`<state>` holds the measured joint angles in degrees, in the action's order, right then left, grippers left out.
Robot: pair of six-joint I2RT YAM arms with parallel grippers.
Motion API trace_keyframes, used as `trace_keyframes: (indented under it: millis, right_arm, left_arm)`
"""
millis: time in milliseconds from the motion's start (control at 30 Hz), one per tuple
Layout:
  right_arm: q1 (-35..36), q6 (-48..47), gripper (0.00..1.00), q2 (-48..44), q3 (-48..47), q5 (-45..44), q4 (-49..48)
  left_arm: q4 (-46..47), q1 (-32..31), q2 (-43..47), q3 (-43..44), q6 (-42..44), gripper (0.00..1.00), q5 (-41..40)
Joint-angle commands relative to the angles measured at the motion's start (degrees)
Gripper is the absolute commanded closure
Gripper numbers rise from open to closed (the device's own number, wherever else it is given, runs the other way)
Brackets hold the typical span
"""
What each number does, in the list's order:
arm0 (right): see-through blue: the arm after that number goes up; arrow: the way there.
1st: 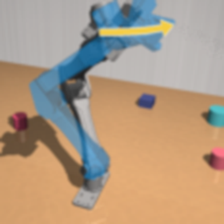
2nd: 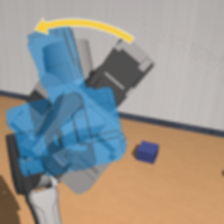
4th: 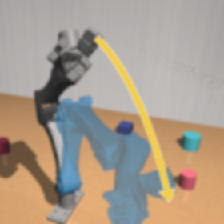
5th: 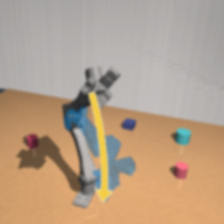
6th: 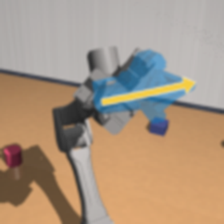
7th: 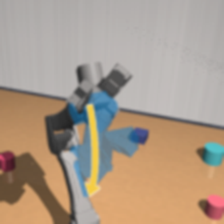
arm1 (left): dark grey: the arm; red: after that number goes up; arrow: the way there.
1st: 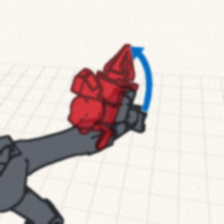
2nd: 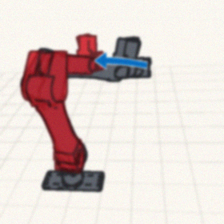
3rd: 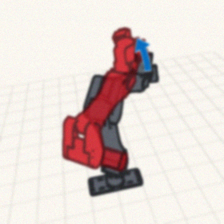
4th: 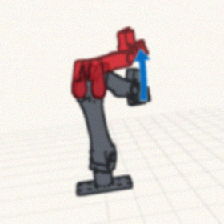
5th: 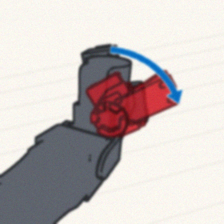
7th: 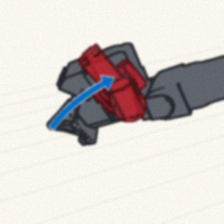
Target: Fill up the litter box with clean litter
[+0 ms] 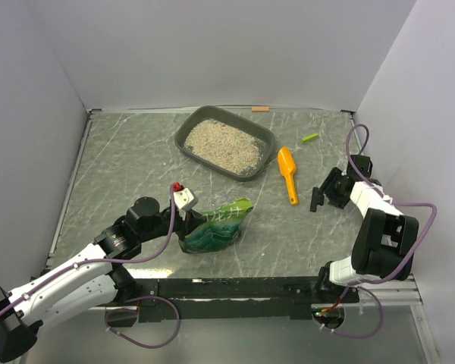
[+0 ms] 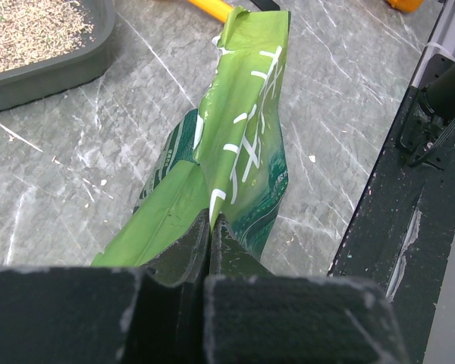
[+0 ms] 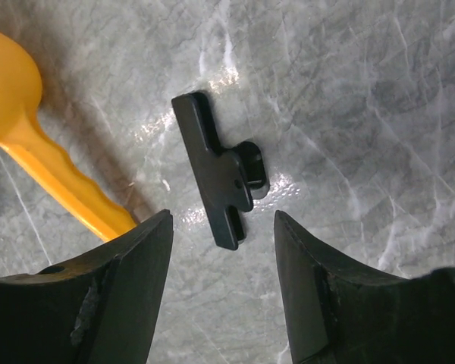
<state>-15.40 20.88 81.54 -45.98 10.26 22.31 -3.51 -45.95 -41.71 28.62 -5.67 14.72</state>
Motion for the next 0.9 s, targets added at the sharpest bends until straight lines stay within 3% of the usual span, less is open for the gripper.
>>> trace_keyframes:
  millis: [0,567,667,700,733,867]
  right_arm:
    - [-0.8,-1.9,0.40,2.2,-2.8,0.6,-2.7]
    - [-1.5,-2.5,0.55,8.8,-4.4,3.2,-5.0]
    - [-1.5,-2.7,0.68,9.6,-4.7,4.0,-5.1]
    - [-1.5,-2.9,0.90,9.8,-4.8,4.2,-5.0]
    - [-1.5,-2.9,0.99,9.9,-4.9,4.0,-4.9]
    - [-1.5,-3.0,1.00,9.5,-4.8,3.4,-4.8]
  left_arm:
    - [0.3,0.0,0.5,2.2,-1.1,0.99,1.5]
    - [-0.4,0.0,-0.4,2.1,-1.3,0.99,1.2]
    - [-0.3,0.0,-0.5,2.1,-1.2,0.99,1.0]
    - [-0.3,0.0,-0.6,2.1,-1.2,0.99,1.1]
    - [-0.3,0.0,-0.7,2.1,-1.2,0.99,1.2]
    - [-0.2,0.0,-0.8,2.1,-1.2,0.99,0.9]
